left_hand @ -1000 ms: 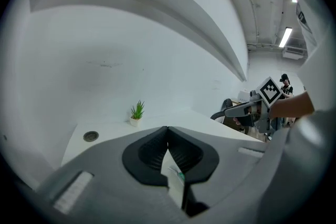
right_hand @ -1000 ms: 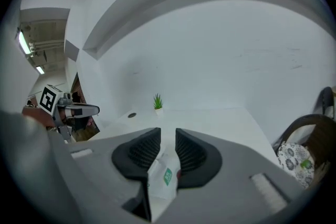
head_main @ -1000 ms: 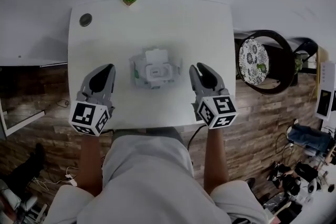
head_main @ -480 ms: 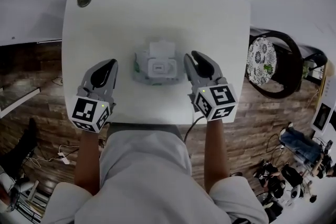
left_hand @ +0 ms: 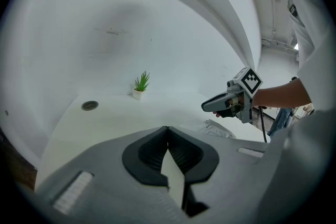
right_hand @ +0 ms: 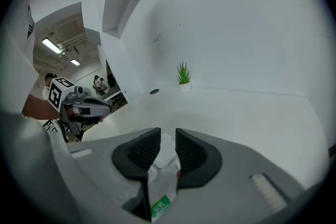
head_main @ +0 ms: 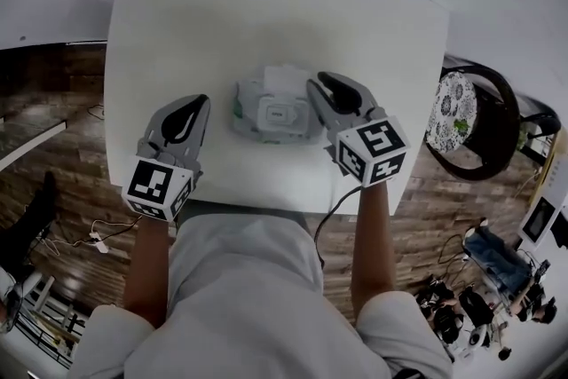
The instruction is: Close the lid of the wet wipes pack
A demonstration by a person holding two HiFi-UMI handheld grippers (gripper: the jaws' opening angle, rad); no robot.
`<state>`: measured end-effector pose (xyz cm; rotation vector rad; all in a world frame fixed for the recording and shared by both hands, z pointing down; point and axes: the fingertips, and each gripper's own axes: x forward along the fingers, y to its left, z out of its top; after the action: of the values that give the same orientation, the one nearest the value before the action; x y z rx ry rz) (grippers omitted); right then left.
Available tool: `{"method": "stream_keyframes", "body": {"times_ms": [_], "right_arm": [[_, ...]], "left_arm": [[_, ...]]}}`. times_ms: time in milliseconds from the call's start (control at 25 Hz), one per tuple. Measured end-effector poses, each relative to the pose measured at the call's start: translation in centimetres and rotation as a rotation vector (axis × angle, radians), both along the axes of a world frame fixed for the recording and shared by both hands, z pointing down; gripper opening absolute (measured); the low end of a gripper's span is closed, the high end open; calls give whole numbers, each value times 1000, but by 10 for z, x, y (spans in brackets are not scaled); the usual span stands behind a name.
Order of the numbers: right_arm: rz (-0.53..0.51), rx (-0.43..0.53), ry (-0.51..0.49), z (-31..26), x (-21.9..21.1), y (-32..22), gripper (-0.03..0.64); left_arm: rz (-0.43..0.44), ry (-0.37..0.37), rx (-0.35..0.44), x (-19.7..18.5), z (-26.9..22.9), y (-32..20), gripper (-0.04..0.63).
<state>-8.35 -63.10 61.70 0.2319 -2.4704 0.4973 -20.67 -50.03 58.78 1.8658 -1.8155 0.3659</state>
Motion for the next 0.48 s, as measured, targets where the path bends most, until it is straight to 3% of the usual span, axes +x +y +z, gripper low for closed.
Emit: {"method": "stream_keyframes", "body": {"times_ms": [240,320,480], "right_arm": [[-132,-22,35,14,-19,-1,100],[-195,-29,55,18,-25,2,146],[-304,-52,98,27,-32,7,146]], "left_arm": [[-18,7,-13,-3,7,0,0],[-19,11,-17,-2,9,-1,0],[-21,19,-25,0,11,-3,0]]}}
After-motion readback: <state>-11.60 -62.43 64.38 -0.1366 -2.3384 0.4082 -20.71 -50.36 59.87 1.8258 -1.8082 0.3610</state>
